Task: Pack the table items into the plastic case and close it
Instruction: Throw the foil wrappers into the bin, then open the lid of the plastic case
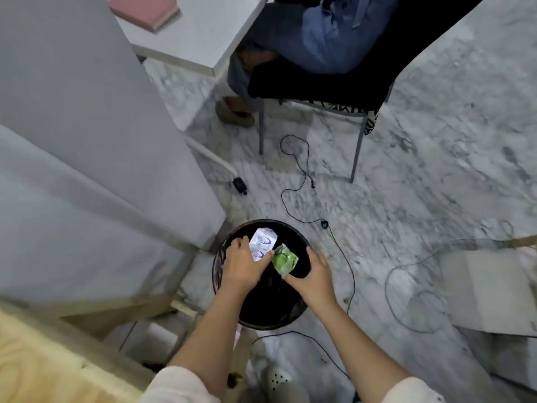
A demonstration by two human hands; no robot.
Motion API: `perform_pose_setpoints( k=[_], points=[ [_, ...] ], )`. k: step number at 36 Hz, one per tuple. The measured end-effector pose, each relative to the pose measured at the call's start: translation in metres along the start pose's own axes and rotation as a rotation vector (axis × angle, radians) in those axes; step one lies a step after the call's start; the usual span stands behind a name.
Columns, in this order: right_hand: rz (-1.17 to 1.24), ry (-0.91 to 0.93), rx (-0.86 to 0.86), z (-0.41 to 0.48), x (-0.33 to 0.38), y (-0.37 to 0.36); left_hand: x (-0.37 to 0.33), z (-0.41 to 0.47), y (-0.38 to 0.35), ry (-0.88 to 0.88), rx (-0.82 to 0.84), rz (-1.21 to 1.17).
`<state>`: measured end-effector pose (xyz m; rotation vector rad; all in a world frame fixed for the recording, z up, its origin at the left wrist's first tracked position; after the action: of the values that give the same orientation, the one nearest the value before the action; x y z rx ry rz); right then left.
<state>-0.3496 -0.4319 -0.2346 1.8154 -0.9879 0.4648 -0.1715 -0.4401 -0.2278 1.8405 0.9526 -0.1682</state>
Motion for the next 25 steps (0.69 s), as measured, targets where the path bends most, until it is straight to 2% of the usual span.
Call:
perform_pose_setpoints(
  k=[6,10,19,25],
  points=[
    [-0.022,0.013,0.024,-0.004,0.008,0.006,0.0,-0.009,0.012,-0.014,0.041,0.015],
    [-0.024,0.038,0.01,-0.016,0.029,0.021,-0.009,-0.025,0.039,-0.022,0.003,0.006],
    [-0.109,0.171,0.02,-0.074,0.116,0.057,-0.025,-0.093,0.133,-0.103,-0.092,0.048],
    [-0.163,0.314,0.049,-0.15,0.186,0.058,-0.004,-0.168,0.214,-0.147,-0.213,0.046]
  ],
)
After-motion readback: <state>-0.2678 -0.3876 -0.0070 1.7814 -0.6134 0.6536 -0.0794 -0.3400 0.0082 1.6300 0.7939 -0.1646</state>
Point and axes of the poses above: each hand's wrist, its own z-axis towards the middle knuckle, its own y-axis out of the back of the hand, x = y × z, the point moved 8 cm from there along z, towards the middle knuckle, and after that the axes turned 4 degrees about -x, right-handed, at the moved point
